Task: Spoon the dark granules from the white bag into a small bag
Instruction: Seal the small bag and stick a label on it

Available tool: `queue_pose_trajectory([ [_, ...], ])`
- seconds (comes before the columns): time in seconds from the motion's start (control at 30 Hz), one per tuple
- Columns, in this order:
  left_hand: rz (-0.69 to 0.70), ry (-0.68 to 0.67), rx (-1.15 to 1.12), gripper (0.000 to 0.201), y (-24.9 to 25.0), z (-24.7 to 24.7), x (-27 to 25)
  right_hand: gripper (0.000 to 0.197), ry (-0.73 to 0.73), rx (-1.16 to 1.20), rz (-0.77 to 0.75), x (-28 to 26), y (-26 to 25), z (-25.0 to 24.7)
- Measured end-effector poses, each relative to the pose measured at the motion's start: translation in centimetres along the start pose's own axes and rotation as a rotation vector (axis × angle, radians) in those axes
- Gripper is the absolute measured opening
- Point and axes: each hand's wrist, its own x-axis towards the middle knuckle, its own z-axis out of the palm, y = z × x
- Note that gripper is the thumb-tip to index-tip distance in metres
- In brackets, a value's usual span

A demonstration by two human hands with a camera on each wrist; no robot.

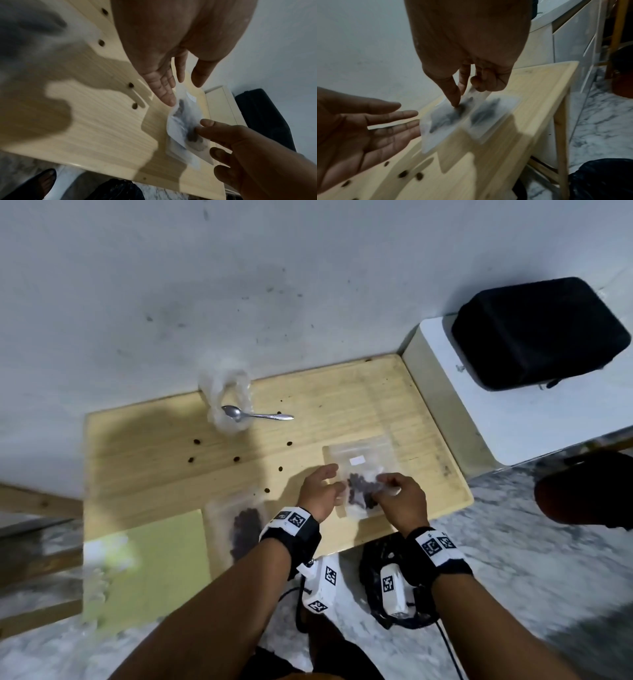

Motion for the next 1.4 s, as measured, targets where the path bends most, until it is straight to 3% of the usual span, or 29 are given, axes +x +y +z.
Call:
queue_pose_trajectory([
  [0.17,-0.037,-0.045,0.058,0.041,0.0,3.6,1.9,0.037,0.022,-0.067,0.010,1.9,1.9,-1.9],
  [0.33,-0.085,-0.084,0.114,0.045,-0.2,3.8,2.2,0.040,-0.013,-0.122,0.021,2.5,2.8,-1.7],
  [0.47,-0.064,-0.047,0.105,0.041,0.1,2.4,1.1,0.047,0.104,-0.199,-0.102,1.2,1.8,-1.0],
  [0.53,-0.037,-0.003,0.062,0.033,0.3,1.0,0.2,0.038,0.146,-0.150,-0.187,0.0,0.6,0.1],
  [0.67,0.038,0.082,0.040,0.021,0.6,-3.5,-2.1,0.022,-0.058,-0.048,-0.275,-2.7,-1.4,4.6],
  [0.77,0.080,0.173,0.069,0.019,0.3,-7.5,-3.7,0.031,-0.291,-0.021,-0.273,-5.1,-2.8,8.0],
  [0.9,0.122,0.365,0.038,0.018,-1.1,-13.0,-6.3,0.027,-0.446,-0.094,-0.296,-8.0,-4.0,12.2],
  [1.07,0.042,0.509,0.201,0.011,-4.2,-18.1,-8.3,0.045,-0.421,-0.278,-0.262,-10.1,-4.7,15.1],
  [1.17,-0.043,0.464,0.200,0.015,-5.8,-19.6,-9.0,0.048,-0.418,-0.364,-0.254,-10.6,-5.0,16.2],
  [1.4,-0.077,0.375,0.090,0.017,-6.8,-19.6,-9.3,0.039,-0.413,-0.387,-0.224,-10.8,-5.0,16.9],
])
